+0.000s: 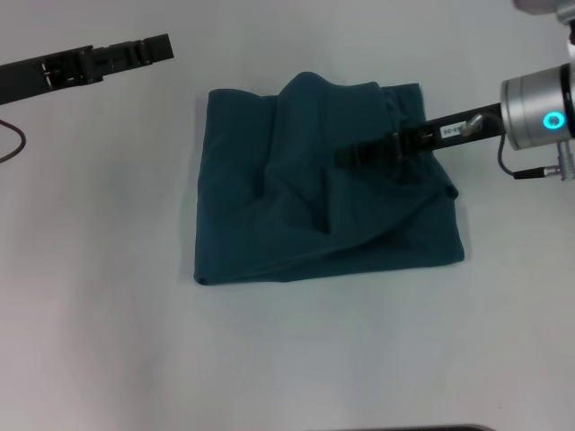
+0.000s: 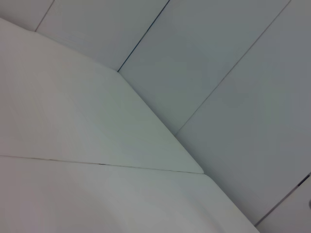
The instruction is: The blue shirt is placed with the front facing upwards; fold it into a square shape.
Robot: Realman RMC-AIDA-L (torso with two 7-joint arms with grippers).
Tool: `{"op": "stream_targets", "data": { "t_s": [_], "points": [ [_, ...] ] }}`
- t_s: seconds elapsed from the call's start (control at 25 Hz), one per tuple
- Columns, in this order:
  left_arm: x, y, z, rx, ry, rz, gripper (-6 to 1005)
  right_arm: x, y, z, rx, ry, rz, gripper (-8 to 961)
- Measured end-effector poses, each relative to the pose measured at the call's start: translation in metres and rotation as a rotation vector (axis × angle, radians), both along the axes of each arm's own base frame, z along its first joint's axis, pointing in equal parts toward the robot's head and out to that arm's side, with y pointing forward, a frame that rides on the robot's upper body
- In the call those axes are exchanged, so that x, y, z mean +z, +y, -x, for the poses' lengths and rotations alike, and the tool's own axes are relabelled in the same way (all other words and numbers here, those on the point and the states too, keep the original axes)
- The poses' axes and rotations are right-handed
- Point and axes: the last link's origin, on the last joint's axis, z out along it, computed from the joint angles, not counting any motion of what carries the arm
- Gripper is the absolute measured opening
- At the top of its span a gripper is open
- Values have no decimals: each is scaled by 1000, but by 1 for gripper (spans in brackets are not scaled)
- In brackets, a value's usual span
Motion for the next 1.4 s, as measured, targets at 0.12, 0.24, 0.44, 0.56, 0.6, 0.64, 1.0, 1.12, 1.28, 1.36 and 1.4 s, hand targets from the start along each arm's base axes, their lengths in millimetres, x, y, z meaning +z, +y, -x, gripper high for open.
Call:
{"op": "stream_targets", "data": {
  "t_s": [0.12,0.24,0.44,0.56,0.6,0.64,1.0,1.12,1.28,1.36,1.4],
  "points": [
    [0,0,1,1,0,1,951,-7,1,2,4,-22,4,373],
    [0,0,1,2,0,3,950,-9,2,1,0,-30,-6,364],
    [0,0,1,0,1,2,950,-10,3,0,-4,-32,-12,348],
    [0,0,1,-1,1,2,950,-11,3,0,-2,-33,-14,339],
    [0,1,1,-1,1,2,950,-12,3,1,0,-36,-13,336],
    [0,1,0,-2,0,3,949,-13,3,1,2,-39,-9,333],
    [-3,1,2,-2,0,4,949,-22,-1,1,18,-70,16,306],
    [-3,1,2,-1,1,2,949,-21,-2,-1,17,-67,13,175],
    [-3,2,1,-2,-1,-2,950,-16,-6,-7,10,-44,6,77],
    [-3,2,1,-3,-2,-3,950,-12,-9,-11,7,-23,-3,66],
    [-3,2,1,-3,-2,-3,950,-9,-10,-13,4,-9,-12,60]
  ]
}}
